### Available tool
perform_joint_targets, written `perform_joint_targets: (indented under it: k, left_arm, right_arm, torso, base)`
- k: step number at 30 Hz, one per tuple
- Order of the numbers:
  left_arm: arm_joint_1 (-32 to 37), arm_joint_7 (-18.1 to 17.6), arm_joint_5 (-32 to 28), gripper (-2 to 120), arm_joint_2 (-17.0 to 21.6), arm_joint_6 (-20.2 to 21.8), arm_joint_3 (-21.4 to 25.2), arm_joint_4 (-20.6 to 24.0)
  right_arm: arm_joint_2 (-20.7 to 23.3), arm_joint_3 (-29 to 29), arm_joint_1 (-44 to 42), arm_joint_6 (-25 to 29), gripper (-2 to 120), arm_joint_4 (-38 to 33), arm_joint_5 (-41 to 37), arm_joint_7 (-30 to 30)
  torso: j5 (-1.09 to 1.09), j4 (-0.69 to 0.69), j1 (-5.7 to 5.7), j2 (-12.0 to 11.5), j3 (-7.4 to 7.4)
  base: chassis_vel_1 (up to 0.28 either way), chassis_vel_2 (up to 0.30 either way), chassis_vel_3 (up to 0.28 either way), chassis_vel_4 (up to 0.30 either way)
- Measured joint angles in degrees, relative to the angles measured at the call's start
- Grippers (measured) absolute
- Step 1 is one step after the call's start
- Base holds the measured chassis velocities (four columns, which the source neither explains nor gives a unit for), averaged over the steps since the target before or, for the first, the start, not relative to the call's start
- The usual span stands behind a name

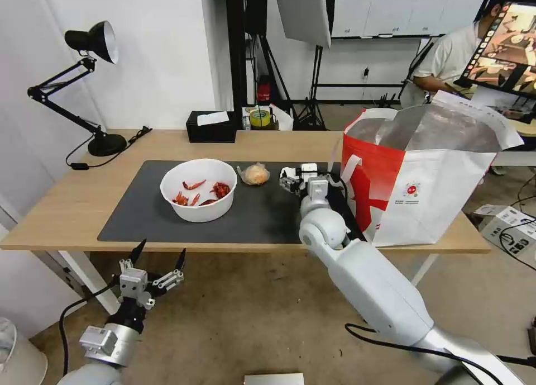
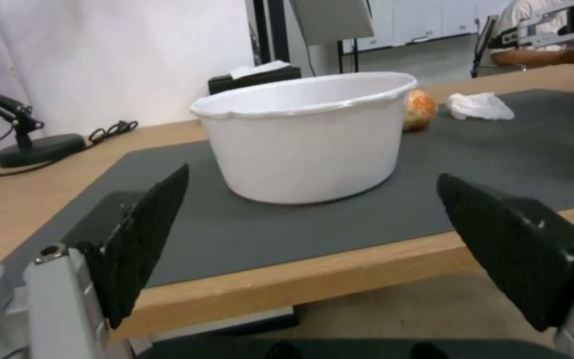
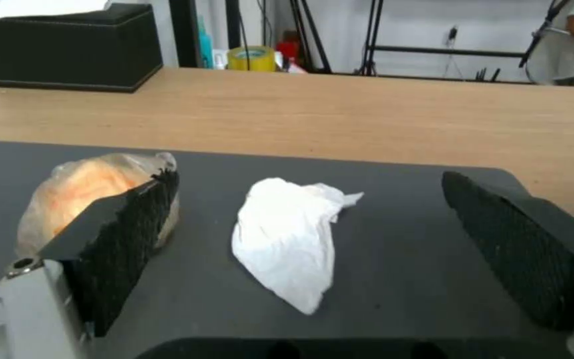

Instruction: Pick up the trash from the table and place it into the takeout bag.

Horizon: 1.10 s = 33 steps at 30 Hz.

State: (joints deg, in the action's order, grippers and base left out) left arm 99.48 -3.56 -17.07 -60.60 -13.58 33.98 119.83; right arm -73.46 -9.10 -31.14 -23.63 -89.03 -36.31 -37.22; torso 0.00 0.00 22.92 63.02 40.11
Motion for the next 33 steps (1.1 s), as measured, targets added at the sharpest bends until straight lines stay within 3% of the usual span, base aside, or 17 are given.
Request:
perform_joint_targets:
  k: [17,33]
  left_arm:
    - [0.3,0.0,-0.1,100,0.0,-0.2,0.2,0.1]
    - [0.6,0.0,-0.6,100,0.2,-0.3,0.9,0.4]
  right_arm:
    - [-3.8,-0.1,3.6,-5.6,100,5.9,-1.6,-1.3]
    - [-5.9,0.8,4.9,-6.5,100,11.0,-1.3,0.6]
  torso:
    - [0.00,0.00,-0.01,0.0,0.00]
    - [0.00,0.00,-0.01,0.0,0.00]
  base:
    - [0.000,0.000,0.000,0.000]
    - [0.000,0.000,0.000,0.000]
